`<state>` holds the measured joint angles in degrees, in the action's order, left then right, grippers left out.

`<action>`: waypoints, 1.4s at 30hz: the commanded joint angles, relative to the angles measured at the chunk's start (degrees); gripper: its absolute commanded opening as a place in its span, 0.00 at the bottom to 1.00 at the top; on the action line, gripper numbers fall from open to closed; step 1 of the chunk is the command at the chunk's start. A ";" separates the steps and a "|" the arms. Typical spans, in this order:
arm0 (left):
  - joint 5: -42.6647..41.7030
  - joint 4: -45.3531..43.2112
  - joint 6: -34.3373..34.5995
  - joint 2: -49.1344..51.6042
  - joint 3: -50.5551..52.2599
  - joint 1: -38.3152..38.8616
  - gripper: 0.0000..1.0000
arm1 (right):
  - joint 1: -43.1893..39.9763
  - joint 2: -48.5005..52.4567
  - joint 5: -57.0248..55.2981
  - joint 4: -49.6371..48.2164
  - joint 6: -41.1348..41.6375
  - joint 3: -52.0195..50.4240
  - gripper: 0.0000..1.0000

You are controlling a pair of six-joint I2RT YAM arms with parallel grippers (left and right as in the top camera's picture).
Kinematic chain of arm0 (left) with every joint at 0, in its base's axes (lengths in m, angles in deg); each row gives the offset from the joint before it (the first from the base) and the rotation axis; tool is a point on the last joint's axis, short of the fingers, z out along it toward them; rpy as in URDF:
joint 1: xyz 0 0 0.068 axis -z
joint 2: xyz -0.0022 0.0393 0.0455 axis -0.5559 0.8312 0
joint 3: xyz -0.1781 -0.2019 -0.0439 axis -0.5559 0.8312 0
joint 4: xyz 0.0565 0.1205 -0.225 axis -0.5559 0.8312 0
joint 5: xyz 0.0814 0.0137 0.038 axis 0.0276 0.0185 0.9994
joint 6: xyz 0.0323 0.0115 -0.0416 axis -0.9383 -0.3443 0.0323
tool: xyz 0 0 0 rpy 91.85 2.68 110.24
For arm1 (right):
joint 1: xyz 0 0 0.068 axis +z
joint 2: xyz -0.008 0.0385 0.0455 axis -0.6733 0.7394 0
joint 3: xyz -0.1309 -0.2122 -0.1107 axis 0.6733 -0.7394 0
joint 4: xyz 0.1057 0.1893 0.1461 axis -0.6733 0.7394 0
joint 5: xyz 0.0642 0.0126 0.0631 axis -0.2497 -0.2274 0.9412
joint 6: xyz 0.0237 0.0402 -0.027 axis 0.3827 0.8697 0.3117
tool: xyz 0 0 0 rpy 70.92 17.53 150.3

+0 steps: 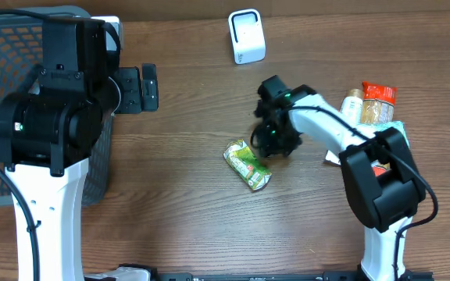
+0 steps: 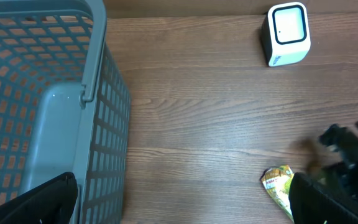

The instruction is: Scan the item barcode

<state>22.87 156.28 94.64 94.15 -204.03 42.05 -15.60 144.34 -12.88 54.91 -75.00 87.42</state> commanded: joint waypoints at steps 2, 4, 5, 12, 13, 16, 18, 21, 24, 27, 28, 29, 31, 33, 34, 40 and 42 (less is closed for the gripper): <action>0.15 -0.07 -0.48 0.17 -0.20 0.39 1.00 | -1.95 -0.70 -4.04 4.83 -2.95 8.26 0.47; 0.15 -0.07 -0.48 0.17 -0.20 0.39 1.00 | -1.90 -0.72 -1.90 8.87 -4.52 12.26 0.48; 0.13 -0.07 -0.48 0.17 -0.20 0.39 1.00 | -1.70 -0.72 -0.20 10.86 -5.16 14.03 0.48; 0.15 -0.07 -0.48 0.17 -0.20 0.39 1.00 | 0.00 -0.55 11.10 18.51 -10.73 17.59 0.53; 0.15 -0.07 -0.48 0.17 -0.20 0.39 1.00 | 0.50 -0.55 11.69 18.56 -10.71 17.18 0.53; 0.15 -0.07 -0.48 0.17 -0.20 0.39 1.00 | 2.99 -0.55 11.45 18.23 -10.69 15.19 0.52; 0.15 -0.07 -0.48 0.17 -0.20 0.39 1.00 | 4.52 -0.55 8.17 16.96 -10.62 13.38 0.52; 0.13 -0.07 -0.48 0.17 -0.20 0.39 1.00 | 6.93 -0.52 -0.90 13.90 -8.50 8.92 0.57; 0.15 -0.07 -0.48 0.17 -0.20 0.39 1.00 | 8.48 -0.52 -2.12 11.74 -7.34 5.18 0.56; 0.15 -0.07 -0.48 0.17 -0.20 0.39 1.00 | 9.60 -0.52 -2.05 10.69 -4.63 3.87 0.43; 0.15 -0.07 -0.48 0.17 -0.20 0.39 1.00 | 9.79 -0.52 -1.99 10.43 -4.11 3.87 0.39; 0.15 -0.07 -0.48 0.17 -0.20 0.39 1.00 | 10.10 -0.52 -1.97 10.27 -3.21 3.87 0.34; 0.15 -0.07 -0.48 0.17 -0.20 0.39 1.00 | 10.88 -0.52 -1.09 9.92 -1.70 3.89 0.26; 0.15 -0.07 -0.48 0.17 -0.20 0.39 1.00 | 12.00 -0.52 -0.79 9.90 -1.07 3.89 0.13; 0.15 -0.07 -0.48 0.20 -0.20 0.39 1.00 | 12.66 -0.55 -1.46 9.86 -0.70 3.89 0.05; 0.15 -0.07 -0.48 0.20 -0.20 0.39 1.00 | 15.43 -1.81 -31.28 16.11 15.02 6.80 0.04; 0.15 -0.07 -0.48 0.17 -0.20 0.39 1.00 | 16.39 -1.92 -40.81 21.70 20.09 8.92 0.04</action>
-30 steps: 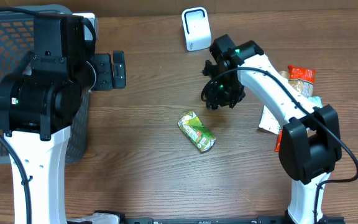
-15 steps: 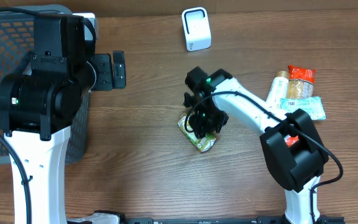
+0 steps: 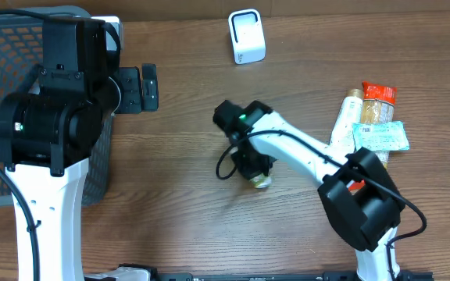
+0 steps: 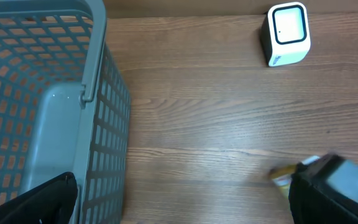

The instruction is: Scan the item barcode

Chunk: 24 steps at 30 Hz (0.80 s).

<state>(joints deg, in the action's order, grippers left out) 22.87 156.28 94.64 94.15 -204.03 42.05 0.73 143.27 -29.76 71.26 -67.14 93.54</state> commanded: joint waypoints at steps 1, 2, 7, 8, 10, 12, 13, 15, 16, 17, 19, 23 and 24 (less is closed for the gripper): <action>0.13 -0.07 -0.48 0.17 -0.20 0.39 1.00 | 0.52 -0.85 -26.88 7.13 14.23 3.32 0.04; 0.13 -0.07 -0.48 0.17 -0.20 0.39 1.00 | 0.94 -0.83 -28.26 7.87 15.78 3.34 0.04; 0.15 -0.07 -0.48 0.17 -0.20 0.39 1.00 | 2.47 0.74 -25.18 5.95 18.38 3.15 0.04; 0.15 -0.07 -0.48 0.17 -0.20 0.39 1.00 | 2.99 1.33 -23.96 4.92 18.29 2.91 0.04; 0.15 -0.07 -0.48 0.17 -0.20 0.39 1.00 | 4.07 2.36 -18.73 2.91 14.21 2.49 0.16; 0.15 -0.07 -0.48 0.17 -0.20 0.39 1.00 | 5.64 3.23 -12.17 1.75 7.82 2.47 0.35; 0.13 -0.07 -0.48 0.17 -0.20 0.39 1.00 | 6.47 3.52 -9.88 1.42 5.86 2.47 0.38; 0.13 -0.07 -0.48 0.17 -0.20 0.39 1.00 | 8.61 3.48 -6.47 0.98 4.83 2.64 0.44; 0.15 -0.04 -0.48 0.17 -0.20 0.39 1.00 | 9.27 3.48 -5.70 0.98 4.83 2.80 0.44; 0.15 -0.07 -0.48 0.20 -0.20 0.39 1.00 | 10.23 3.48 -4.74 0.98 4.83 3.06 0.48; 0.15 -0.07 -0.48 0.17 -0.20 0.39 1.00 | 11.34 3.48 -3.63 0.85 4.81 3.61 0.56; 0.13 -0.07 -0.48 0.17 -0.20 0.39 1.00 | 10.64 3.37 -1.75 0.96 4.94 5.44 0.56; 0.15 -0.07 -0.48 0.17 -0.20 0.39 1.00 | 10.29 3.19 -1.79 1.22 5.42 6.19 0.56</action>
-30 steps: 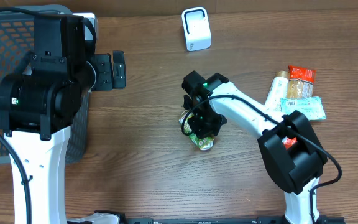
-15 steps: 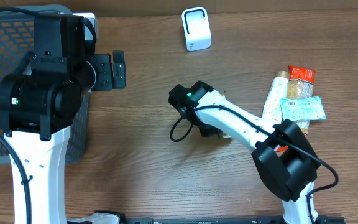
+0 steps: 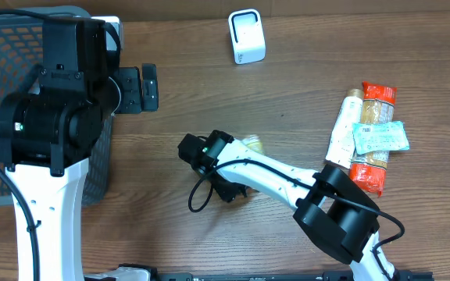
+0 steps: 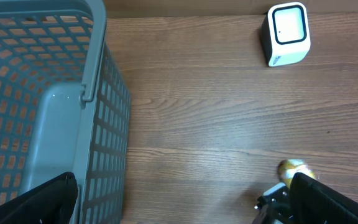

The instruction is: Scan the item barcode

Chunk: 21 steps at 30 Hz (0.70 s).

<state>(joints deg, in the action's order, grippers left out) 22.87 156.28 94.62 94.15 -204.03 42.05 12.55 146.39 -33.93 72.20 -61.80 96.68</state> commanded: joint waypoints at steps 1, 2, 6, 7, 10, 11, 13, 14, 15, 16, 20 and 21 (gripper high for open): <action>0.15 -0.07 -0.46 0.20 -0.20 0.39 1.00 | -2.01 -0.22 2.38 0.39 0.20 3.80 0.55; 0.15 -0.07 -0.46 0.17 -0.20 0.39 1.00 | -2.60 -0.74 2.38 0.57 0.39 4.68 0.56; 0.15 -0.07 -0.46 0.17 -0.20 0.39 1.00 | -6.34 -3.23 2.38 2.78 2.03 9.07 0.57; 0.15 -0.07 -0.46 0.17 -0.20 0.39 1.00 | -7.54 -3.87 2.40 3.26 2.14 9.81 0.58; 0.15 -0.07 -0.46 0.17 -0.20 0.39 1.00 | -11.76 -5.25 2.60 4.35 2.82 10.32 0.69; 0.15 -0.07 -0.46 0.17 -0.20 0.39 1.00 | -13.05 -5.25 3.50 4.74 2.71 10.32 0.72; 0.15 -0.07 -0.46 0.17 -0.20 0.39 1.00 | -16.00 -5.22 8.44 3.98 -0.02 8.83 0.75; 0.13 -0.07 -0.46 0.17 -0.20 0.39 1.00 | -17.07 -5.22 11.61 3.10 -2.27 7.76 0.76; 0.13 -0.07 -0.46 0.17 -0.20 0.39 1.00 | -18.03 -5.22 14.99 2.14 -4.76 6.45 0.75; 0.15 -0.07 -0.46 0.17 -0.20 0.39 1.00 | -19.08 -5.22 18.58 0.81 -7.37 4.79 0.75; 0.15 -0.07 -0.46 0.17 -0.20 0.39 1.00 | -21.53 -5.20 25.99 -4.17 -10.60 -2.54 0.70; 0.15 -0.07 -0.46 0.17 -0.20 0.39 0.99 | -21.59 -5.20 26.91 -5.35 -10.60 -4.44 0.67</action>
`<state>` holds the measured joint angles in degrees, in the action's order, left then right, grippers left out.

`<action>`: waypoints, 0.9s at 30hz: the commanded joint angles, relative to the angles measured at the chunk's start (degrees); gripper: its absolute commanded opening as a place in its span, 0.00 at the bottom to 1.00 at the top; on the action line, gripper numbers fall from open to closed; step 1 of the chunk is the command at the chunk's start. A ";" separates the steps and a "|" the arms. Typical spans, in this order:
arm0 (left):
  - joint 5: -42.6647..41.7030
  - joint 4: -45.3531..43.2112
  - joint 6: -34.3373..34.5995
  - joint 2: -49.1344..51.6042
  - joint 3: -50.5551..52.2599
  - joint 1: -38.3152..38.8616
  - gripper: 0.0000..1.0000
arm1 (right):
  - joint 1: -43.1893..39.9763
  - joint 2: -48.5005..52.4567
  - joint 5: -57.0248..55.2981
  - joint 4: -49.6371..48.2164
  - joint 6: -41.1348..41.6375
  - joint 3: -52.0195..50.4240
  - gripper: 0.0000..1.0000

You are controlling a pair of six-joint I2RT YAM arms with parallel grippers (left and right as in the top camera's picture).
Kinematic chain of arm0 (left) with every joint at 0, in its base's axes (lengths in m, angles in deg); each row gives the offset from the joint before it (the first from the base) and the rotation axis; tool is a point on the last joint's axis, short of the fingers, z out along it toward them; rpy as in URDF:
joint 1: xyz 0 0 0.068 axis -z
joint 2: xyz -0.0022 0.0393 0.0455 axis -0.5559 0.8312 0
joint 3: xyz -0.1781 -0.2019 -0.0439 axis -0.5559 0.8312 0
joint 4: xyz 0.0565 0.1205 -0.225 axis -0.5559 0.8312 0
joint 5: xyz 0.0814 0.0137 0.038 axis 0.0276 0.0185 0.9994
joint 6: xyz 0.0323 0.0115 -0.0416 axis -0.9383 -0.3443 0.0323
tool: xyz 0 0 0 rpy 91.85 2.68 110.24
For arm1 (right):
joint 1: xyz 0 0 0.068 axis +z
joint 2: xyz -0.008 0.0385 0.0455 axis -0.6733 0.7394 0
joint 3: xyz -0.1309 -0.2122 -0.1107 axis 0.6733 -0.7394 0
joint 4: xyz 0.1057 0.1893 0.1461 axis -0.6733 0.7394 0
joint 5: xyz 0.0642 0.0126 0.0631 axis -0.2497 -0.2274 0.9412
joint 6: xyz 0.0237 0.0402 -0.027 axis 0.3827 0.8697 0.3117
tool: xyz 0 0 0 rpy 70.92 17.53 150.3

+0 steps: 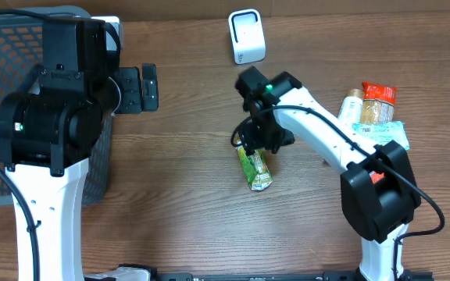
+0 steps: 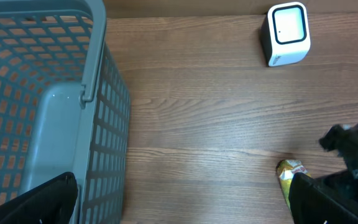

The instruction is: Scan the item barcode

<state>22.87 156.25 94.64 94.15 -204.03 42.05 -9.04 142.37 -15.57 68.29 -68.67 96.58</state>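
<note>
A green and yellow pouch (image 1: pixel 255 168) sits at mid-table, running away from the camera, and its far end is tucked under my right gripper (image 1: pixel 258 143), which is shut on it. The left wrist view catches the same pouch (image 2: pixel 288 174) at its lower right, beside the right arm. The white barcode scanner (image 1: pixel 246 36) stands at the table's far edge, also seen as the scanner (image 2: pixel 286 32). My left gripper (image 1: pixel 148 87) hangs open and empty near the basket, far left of the pouch; its dark fingers (image 2: pixel 42 202) frame the wrist view's bottom corners.
A grey mesh basket fills the left side, and its wall (image 2: pixel 107 124) is close to the left gripper. Several snack packets (image 1: pixel 369 125) lie in a cluster at the right edge of the table.
The right gripper has moved from the table's lower middle up and to the right. The pouch, then only a yellow tip above the arm, now shows full length below the gripper. Left arm unchanged.
The pouch first lay slanted at mid-table with the right gripper just beside its upper end. Then the gripper covered it. After that the arm was swung left and low with only the pouch's tip showing. Now the pouch points straight away, held below the scanner's side.
</note>
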 commanded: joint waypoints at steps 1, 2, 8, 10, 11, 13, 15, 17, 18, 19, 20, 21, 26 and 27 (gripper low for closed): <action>0.15 -0.04 -0.48 0.20 -0.20 0.39 1.00 | -0.02 -1.18 9.14 -2.34 -3.72 -5.97 0.62; 0.15 -0.04 -0.48 0.17 -0.20 0.39 1.00 | 0.00 -1.18 9.46 -2.89 -3.69 -7.04 0.60; 0.15 -0.04 -0.48 0.17 -0.20 0.39 1.00 | 0.24 -1.22 9.46 -4.87 -3.67 -10.05 0.21; 0.15 -0.04 -0.48 0.17 -0.20 0.39 1.00 | 0.02 -1.22 9.42 -4.90 -3.48 -9.53 0.11; 0.13 -0.04 -0.48 0.17 -0.20 0.39 1.00 | -0.17 -1.25 9.16 -4.50 -3.26 -8.94 0.08; 0.15 -0.04 -0.48 0.20 -0.20 0.39 1.00 | -0.46 -2.43 4.68 -2.32 -1.03 -6.47 0.04; 0.13 -0.04 -0.48 0.17 -0.20 0.39 1.00 | -0.46 -4.13 -2.67 0.13 2.10 -4.59 0.04; 0.15 -0.04 -0.48 0.20 -0.20 0.39 0.99 | 0.59 -6.12 -12.68 2.56 6.49 -3.19 0.04; 0.15 -0.04 -0.48 0.17 -0.20 0.39 1.00 | 1.49 -6.88 -17.94 3.56 9.01 -2.89 0.04; 0.13 -0.04 -0.48 0.17 -0.20 0.39 1.00 | 2.58 -7.37 -23.85 4.55 12.11 -2.82 0.04; 0.15 -0.02 -0.48 0.17 -0.20 0.39 1.00 | 4.20 -7.43 -29.79 5.84 15.61 -2.82 0.04; 0.15 -0.04 -0.48 0.17 -0.20 0.39 1.00 | 5.44 -7.23 -33.53 6.67 17.66 -2.97 0.04; 0.15 -0.04 -0.48 0.17 -0.20 0.39 1.00 | 12.15 -0.90 -48.41 8.70 25.66 -3.48 0.04; 0.15 -0.04 -0.48 0.17 -0.20 0.39 1.00 | 13.00 0.59 -49.62 8.61 26.01 -3.48 0.04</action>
<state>22.87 156.28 94.64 94.15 -204.03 42.05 1.25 138.90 -50.65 76.86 -50.07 91.50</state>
